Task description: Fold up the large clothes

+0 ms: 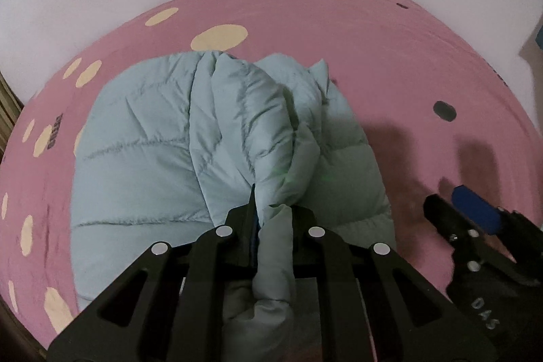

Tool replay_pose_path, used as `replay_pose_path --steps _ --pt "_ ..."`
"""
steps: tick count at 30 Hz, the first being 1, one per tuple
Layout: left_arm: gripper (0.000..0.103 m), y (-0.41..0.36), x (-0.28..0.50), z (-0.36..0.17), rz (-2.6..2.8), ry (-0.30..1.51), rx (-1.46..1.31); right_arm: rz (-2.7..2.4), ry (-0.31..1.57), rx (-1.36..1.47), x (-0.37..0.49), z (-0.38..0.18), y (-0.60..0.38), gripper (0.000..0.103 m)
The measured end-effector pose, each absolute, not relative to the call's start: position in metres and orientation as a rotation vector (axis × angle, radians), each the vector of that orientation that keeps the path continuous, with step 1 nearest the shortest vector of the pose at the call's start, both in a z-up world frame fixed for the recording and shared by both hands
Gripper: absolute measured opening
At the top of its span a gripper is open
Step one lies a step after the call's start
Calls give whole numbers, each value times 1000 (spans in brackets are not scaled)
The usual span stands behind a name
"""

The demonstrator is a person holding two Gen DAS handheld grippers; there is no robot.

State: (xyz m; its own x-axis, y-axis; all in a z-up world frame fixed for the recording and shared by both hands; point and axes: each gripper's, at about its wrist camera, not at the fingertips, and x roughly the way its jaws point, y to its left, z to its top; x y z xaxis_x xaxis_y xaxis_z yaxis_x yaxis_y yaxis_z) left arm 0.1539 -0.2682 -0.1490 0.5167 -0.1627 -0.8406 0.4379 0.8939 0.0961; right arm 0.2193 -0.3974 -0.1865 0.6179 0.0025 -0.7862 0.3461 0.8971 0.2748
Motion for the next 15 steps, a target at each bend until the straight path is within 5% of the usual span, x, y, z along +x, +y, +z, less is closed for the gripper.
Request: replay_pose_path --steps 5,8,15 --pt "24 -258 147 -136 -420 952 230 -214 885 422 219 -185 -405 39" --pt "60 -244 134 -113 -473 934 153 -213 886 415 217 -180 -401 39" --pt "80 -180 119 -58 -449 771 67 -171 868 393 229 -166 -381 52"
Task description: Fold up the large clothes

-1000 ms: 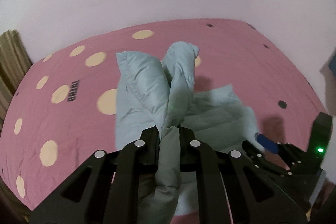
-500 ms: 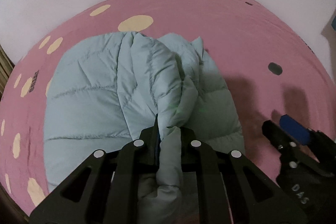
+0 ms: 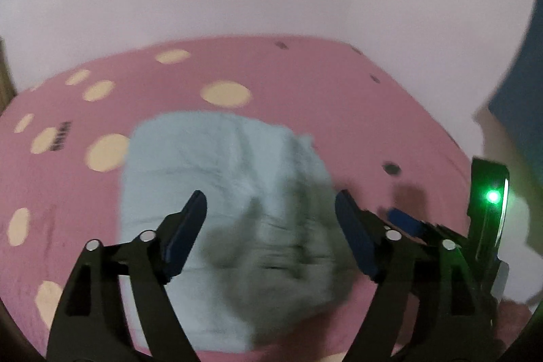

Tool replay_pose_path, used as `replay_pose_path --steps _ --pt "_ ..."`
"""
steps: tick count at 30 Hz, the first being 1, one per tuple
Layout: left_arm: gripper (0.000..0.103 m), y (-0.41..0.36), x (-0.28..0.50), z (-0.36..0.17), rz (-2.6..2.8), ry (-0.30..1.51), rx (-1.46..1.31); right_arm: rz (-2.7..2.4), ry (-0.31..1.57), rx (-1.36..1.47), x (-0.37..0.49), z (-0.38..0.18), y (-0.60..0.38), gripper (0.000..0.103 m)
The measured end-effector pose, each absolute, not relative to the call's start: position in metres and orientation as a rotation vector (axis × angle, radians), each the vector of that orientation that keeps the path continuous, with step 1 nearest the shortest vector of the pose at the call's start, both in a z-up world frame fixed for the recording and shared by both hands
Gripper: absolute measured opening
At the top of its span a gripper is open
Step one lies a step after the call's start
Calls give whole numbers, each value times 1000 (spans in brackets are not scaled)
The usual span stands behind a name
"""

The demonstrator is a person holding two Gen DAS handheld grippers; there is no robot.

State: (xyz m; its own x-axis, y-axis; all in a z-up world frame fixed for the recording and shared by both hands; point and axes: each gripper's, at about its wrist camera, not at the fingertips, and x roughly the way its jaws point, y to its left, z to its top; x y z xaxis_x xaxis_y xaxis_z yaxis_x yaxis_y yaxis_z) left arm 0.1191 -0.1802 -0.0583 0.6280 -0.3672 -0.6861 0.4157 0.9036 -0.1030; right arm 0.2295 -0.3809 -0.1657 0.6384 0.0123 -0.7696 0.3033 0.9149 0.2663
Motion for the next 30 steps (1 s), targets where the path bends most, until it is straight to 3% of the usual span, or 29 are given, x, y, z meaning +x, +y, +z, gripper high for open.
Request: replay_pose_path --steps 5,10,18,20,21,22,24,30 --pt "82 -114 144 -65 -273 730 40 -108 869 382 250 -154 -352 54" --pt "82 -50 172 -100 -136 803 -61 -58 884 382 273 -153 -327 62" --pt "82 -28 181 -133 -171 854 -111 -51 983 373 296 -175 -307 63" --pt "82 -33 185 -138 -203 867 -122 -48 983 367 296 -176 -304 47" --pt "82 -35 183 -138 -213 870 -125 -34 987 355 298 -176 -303 30" --pt "82 -38 183 -139 -229 872 -129 -28 983 347 299 -173 -302 20" --pt "82 -45 182 -136 -261 861 -130 -29 968 325 296 -167 -305 15" --pt "82 -77 184 -140 -320 856 -58 -68 964 323 292 -171 -331 14"
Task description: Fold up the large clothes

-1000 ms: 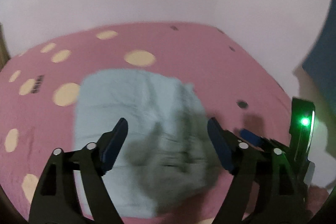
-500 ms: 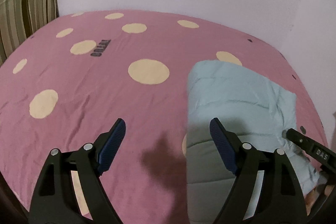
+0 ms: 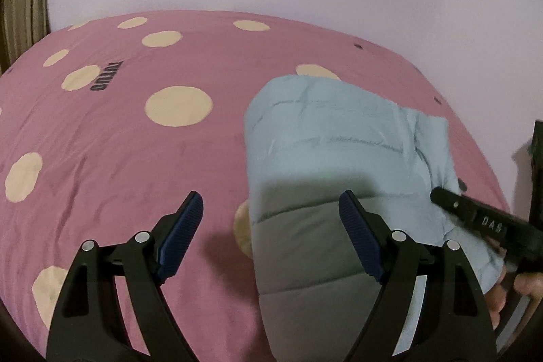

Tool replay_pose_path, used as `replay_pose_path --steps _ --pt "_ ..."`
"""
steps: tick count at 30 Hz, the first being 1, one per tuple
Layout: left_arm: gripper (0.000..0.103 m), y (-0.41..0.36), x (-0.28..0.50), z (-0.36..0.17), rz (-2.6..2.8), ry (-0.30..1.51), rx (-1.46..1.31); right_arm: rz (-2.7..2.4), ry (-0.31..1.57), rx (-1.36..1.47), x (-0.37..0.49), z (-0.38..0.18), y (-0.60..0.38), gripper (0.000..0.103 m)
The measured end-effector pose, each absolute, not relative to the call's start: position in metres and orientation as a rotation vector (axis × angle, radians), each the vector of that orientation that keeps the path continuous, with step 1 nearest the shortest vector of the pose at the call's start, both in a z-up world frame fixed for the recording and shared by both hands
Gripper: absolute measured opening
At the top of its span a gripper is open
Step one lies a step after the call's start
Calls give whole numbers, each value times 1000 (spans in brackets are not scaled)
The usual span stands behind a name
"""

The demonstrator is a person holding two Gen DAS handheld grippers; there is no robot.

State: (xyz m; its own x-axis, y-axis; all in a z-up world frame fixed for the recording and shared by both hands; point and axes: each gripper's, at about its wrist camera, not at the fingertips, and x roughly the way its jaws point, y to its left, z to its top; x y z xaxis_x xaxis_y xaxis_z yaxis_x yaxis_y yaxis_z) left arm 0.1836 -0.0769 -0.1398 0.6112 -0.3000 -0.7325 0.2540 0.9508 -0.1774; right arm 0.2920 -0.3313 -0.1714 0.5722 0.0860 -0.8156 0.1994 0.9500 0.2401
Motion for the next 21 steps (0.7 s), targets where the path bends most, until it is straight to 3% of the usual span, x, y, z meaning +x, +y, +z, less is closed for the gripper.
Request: replay_pose_path --steps 12,21 --pt "83 -121 201 -190 -309 958 13 -85 999 361 295 -226 -356 14" --pt "83 -124 198 -198 -300 942 38 -83 979 372 291 -227 -356 15"
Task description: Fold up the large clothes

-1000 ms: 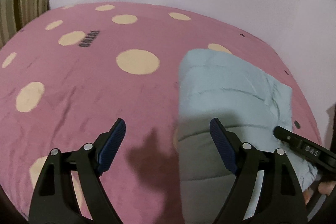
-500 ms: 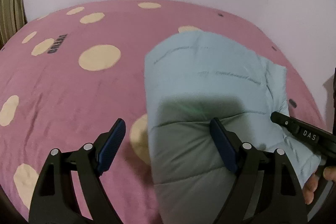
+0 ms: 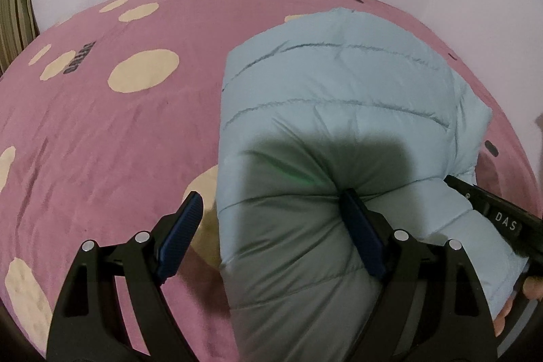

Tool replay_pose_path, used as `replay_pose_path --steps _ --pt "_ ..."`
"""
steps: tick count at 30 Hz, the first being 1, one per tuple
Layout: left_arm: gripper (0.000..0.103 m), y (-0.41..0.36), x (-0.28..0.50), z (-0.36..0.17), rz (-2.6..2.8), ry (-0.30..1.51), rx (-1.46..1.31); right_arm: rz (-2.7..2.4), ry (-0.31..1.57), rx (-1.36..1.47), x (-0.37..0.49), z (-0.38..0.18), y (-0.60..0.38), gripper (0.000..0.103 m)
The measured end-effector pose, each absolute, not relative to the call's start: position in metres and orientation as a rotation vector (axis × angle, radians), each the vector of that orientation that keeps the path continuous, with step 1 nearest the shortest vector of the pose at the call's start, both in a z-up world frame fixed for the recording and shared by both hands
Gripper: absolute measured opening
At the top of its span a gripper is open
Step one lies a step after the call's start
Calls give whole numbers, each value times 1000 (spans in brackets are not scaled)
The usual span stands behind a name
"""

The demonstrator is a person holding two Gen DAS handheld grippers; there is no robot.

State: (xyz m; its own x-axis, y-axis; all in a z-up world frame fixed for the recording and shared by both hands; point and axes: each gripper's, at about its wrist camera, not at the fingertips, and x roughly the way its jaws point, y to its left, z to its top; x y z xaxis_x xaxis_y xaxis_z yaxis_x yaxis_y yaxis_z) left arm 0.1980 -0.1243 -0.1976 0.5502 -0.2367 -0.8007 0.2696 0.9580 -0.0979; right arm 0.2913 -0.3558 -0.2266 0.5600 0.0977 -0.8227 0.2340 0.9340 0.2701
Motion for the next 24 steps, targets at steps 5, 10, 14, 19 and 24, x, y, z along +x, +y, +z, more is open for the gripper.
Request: replay_pose_path --steps 5,10,14,19,24 --pt "82 -112 183 -172 -288 920 -1 -117 943 338 276 -198 -348 18" --pt "82 -96 149 -148 -301 856 1 -97 871 308 244 -163 -337 18" --pt "82 -96 135 -159 -317 885 33 -71 908 271 224 -170 -325 18" --pt "82 -102 137 -187 -301 936 52 -86 971 262 226 -205 -322 18" --pt "83 -111 144 -208 -310 965 65 -87 973 290 228 -225 -328 17"
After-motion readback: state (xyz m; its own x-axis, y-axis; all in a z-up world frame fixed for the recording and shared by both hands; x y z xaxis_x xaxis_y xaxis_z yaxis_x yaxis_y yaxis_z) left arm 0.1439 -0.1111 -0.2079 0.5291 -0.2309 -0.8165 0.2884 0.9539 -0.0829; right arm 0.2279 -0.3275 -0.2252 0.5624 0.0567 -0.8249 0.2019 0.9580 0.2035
